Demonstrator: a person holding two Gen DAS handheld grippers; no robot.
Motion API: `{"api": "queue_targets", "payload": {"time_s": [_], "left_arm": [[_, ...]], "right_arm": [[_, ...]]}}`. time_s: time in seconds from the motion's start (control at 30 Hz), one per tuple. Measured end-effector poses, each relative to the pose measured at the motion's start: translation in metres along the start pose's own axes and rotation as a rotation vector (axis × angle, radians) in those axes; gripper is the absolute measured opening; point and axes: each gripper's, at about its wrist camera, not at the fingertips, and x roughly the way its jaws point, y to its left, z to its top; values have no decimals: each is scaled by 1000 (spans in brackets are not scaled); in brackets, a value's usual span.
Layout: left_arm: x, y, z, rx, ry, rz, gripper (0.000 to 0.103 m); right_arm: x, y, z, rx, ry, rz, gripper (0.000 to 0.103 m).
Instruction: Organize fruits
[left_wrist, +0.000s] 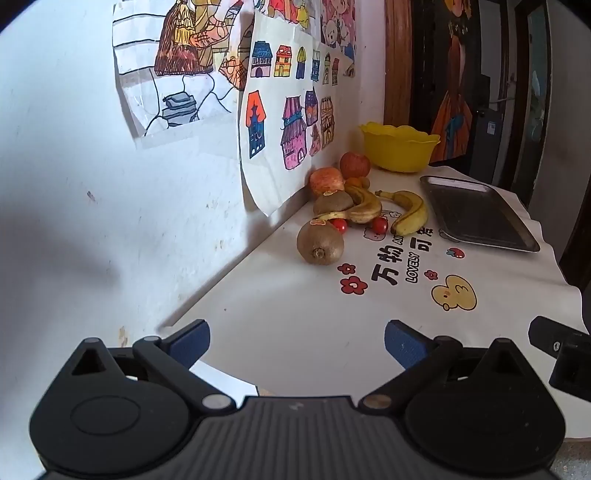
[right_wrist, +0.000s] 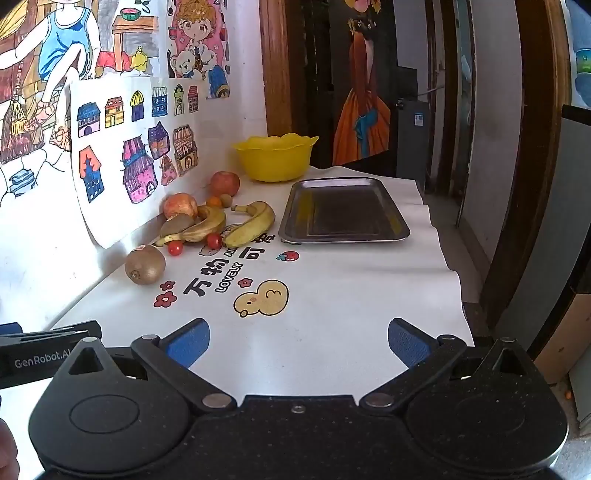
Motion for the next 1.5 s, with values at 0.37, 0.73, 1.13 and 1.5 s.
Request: {"api": "queue_targets", "payload": {"time_s": [0.37,0.73,1.13,1.5], "left_arm": [[4,-9,-3,22,10,-2,102],[18,-19,-5,41,43,21,102],[39,-34,10,53,63,74,102],[68,-60,33,105,83,125,102]], "right_arm": [[4,-2,-3,-3,16,-4,102],[21,-11,-6,-5,48,25,102],[54,-23,5,-3,77,88,102],[89,-40,18,76,92,134,102]]}}
